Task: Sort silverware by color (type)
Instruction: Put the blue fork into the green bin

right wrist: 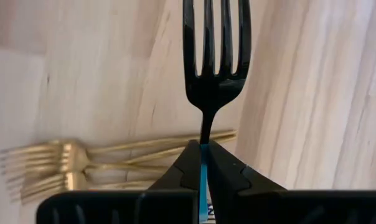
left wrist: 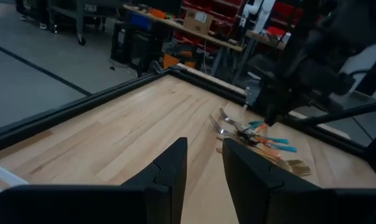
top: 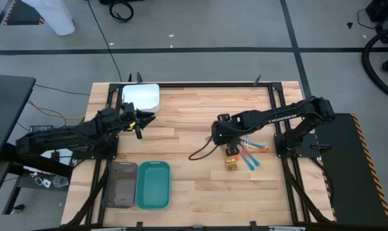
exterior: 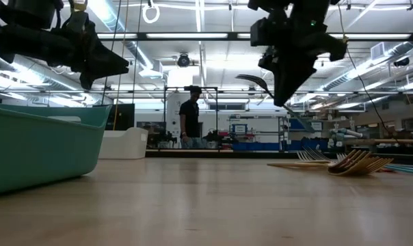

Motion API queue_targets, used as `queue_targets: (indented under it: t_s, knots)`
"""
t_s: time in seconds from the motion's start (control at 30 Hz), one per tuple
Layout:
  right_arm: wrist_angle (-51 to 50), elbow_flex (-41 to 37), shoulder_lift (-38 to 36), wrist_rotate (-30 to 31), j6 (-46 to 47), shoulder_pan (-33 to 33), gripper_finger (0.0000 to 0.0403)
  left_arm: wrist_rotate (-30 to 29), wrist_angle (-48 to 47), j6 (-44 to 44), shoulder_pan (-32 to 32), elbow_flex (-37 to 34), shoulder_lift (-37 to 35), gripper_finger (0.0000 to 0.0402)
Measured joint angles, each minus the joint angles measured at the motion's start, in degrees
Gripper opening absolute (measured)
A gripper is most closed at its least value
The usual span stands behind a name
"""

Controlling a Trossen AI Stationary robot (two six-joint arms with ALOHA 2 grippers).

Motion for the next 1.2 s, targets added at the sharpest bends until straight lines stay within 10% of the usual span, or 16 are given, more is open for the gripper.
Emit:
queue_targets:
  t_s: [0.57,1.2]
  knots:
    - [9.6,5.8,8.2,-1.8,-5.1,-0.4,0.0019,-1.0,-9.8,-2.8,0.0,6.7,5.4,0.0188]
    - [25.0,18.7,21.7,17.7,-25.8,12.3,0.0018,10.8,-9.3,-3.1,0.0,8.8,4.0,0.0181]
